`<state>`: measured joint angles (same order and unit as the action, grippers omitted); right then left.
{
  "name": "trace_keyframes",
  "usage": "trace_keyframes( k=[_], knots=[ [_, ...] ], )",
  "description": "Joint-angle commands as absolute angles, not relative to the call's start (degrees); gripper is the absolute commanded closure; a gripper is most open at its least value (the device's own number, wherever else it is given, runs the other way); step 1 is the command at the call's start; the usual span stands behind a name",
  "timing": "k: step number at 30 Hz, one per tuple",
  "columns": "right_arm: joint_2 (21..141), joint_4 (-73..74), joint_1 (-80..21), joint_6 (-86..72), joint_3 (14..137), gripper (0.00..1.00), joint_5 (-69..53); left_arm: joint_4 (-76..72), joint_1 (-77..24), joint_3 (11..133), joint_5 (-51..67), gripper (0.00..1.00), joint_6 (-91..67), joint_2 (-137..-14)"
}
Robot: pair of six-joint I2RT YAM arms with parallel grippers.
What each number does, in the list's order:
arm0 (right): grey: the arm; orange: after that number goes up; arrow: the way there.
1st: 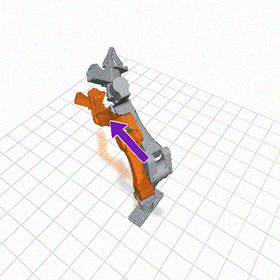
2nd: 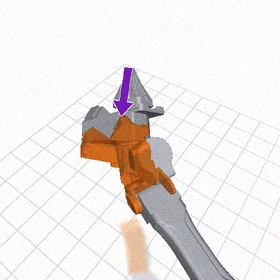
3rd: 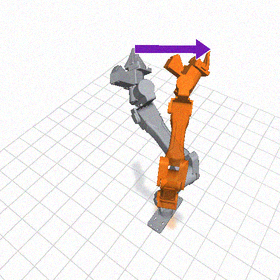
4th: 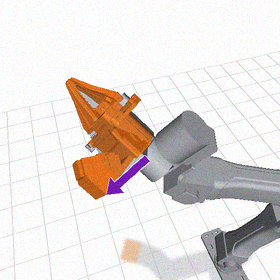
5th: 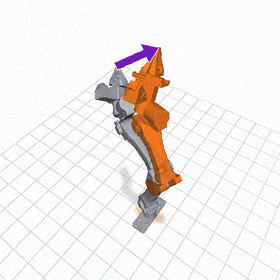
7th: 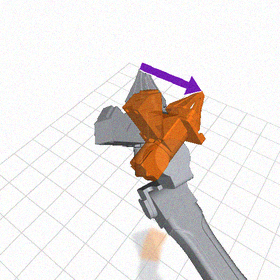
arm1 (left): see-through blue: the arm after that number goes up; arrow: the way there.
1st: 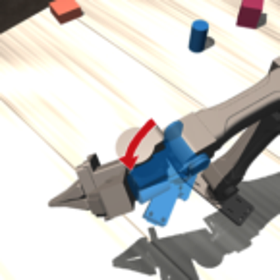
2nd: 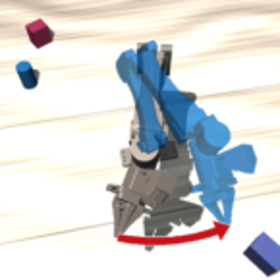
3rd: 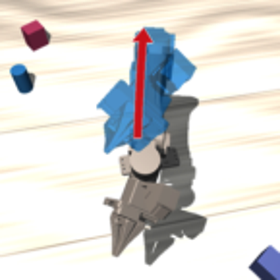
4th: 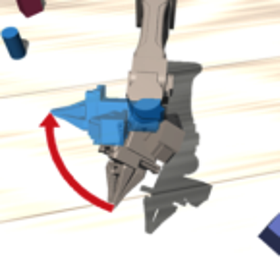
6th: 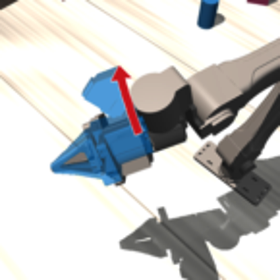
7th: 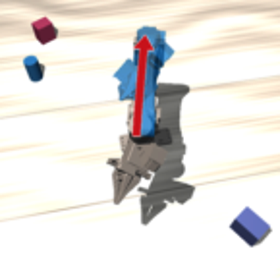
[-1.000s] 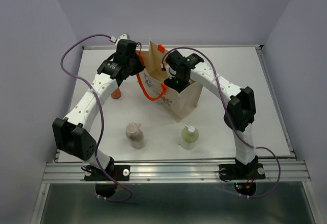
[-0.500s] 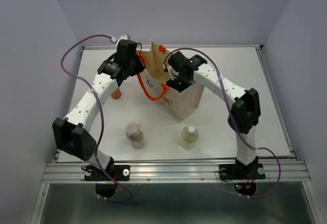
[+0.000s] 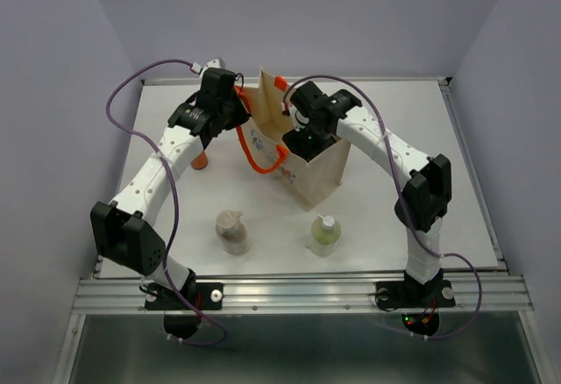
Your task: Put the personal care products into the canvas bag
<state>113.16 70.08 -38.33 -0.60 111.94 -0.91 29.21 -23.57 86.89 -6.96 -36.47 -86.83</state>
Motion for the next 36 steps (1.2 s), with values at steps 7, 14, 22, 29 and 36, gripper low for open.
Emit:
trace_keyframes(
  k=[7,14,22,29,36],
  knots=[
    [105.7,68.9,-38.5,-3.9,130.3,0.0,2.8,23.7,-24.4,86.3,-6.6,1.0,-36.4,-84.3],
    [92.5,61.1,-38.5,-5.7,126.3,0.0,-2.1,23.6,-24.7,86.2,-6.9,1.0,-36.5,-84.3],
    [76.6,61.3,-38.5,-9.7,107.1,0.0,-15.7,24.5,-24.8,87.4,-7.1,1.0,-36.3,-85.3],
    [70.6,62.8,-38.5,-11.6,88.8,0.0,-15.2,25.1,-25.0,87.0,-8.4,1.0,-36.5,-84.3],
    [68.8,54.9,-43.1,-14.9,76.9,0.0,-12.3,25.9,-25.2,87.5,-8.9,1.0,-36.5,-84.7]
  ],
)
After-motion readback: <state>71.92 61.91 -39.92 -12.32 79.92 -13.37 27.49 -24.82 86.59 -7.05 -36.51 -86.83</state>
